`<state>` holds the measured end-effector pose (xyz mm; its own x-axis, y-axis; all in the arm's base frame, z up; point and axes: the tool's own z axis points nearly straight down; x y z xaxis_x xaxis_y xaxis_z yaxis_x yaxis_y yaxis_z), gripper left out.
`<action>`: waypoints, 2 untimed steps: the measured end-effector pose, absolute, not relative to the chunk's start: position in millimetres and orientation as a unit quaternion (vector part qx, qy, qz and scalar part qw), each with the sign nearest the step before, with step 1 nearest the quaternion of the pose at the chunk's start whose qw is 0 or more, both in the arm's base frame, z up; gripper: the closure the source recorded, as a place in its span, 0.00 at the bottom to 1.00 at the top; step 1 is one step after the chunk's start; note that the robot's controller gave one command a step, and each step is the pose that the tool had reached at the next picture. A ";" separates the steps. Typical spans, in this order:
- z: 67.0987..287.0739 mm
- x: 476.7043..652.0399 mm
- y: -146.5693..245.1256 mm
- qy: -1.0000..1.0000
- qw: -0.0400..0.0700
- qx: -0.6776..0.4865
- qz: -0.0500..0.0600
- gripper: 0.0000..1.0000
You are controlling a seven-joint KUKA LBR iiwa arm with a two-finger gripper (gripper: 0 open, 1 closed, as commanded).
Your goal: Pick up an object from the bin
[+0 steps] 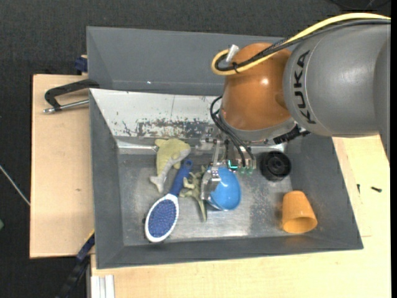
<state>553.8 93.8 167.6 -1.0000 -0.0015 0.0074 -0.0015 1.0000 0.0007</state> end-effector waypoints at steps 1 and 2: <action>72.8 547.5 133.0 -0.926 -0.003 0.377 0.000 0.00; 102.9 578.9 97.6 -0.898 -0.006 0.441 0.002 0.00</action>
Offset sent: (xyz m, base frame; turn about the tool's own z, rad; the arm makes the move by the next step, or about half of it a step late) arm -0.0083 0.0374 -0.0976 -0.7714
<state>578.9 97.6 102.9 -0.6114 -0.7912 -0.0086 -0.7912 0.6115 -0.0077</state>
